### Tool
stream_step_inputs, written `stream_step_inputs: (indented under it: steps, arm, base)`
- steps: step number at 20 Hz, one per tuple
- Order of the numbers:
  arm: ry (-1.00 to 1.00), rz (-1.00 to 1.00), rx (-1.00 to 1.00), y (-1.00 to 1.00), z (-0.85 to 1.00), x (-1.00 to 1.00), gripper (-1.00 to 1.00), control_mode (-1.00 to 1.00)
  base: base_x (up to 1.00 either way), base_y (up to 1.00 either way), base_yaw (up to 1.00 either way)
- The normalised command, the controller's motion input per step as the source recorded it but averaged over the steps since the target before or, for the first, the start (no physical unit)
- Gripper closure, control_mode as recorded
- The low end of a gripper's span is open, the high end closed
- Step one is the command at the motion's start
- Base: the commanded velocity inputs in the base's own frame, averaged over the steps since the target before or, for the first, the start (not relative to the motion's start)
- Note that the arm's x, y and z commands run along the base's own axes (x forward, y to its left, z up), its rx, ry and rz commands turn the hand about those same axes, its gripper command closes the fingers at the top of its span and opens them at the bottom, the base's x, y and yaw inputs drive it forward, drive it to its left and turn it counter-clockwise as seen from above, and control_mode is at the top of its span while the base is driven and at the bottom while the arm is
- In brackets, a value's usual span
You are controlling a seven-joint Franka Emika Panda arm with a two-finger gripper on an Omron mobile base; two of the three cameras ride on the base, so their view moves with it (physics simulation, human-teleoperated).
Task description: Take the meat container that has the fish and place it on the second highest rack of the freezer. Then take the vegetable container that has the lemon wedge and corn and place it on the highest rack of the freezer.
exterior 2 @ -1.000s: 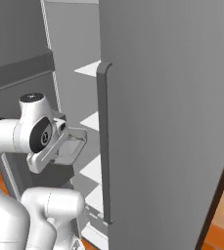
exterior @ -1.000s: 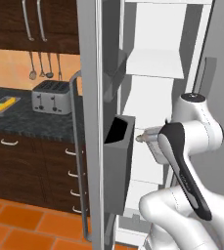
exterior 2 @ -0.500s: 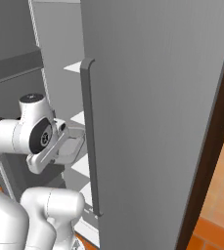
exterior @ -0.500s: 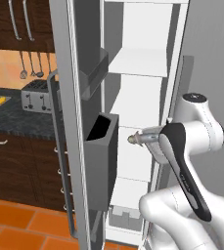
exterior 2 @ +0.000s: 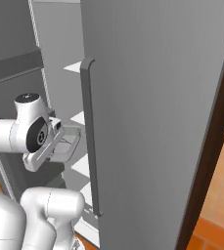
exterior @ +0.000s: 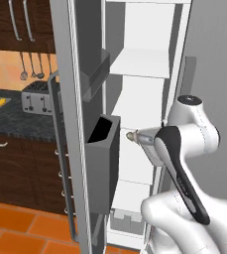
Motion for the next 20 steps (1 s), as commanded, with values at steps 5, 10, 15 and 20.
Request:
stream_step_inputs:
  steps: [5,10,15,20]
  arm:
    - [0.00,-0.07,0.00,0.07,0.00,0.60,1.00,-1.00]
    - [0.00,-0.18,0.02,0.00,0.00,0.52,1.00,-1.00]
    - [-0.01,-0.13,0.08,0.13,-0.02,0.39,1.00,-1.00]
    - [-0.07,-0.04,0.02,0.04,0.00,0.37,1.00,-1.00]
  base:
    - [0.00,0.00,0.00]
    - [0.00,0.00,0.00]
    - [0.00,0.00,0.00]
    - [0.00,0.00,0.00]
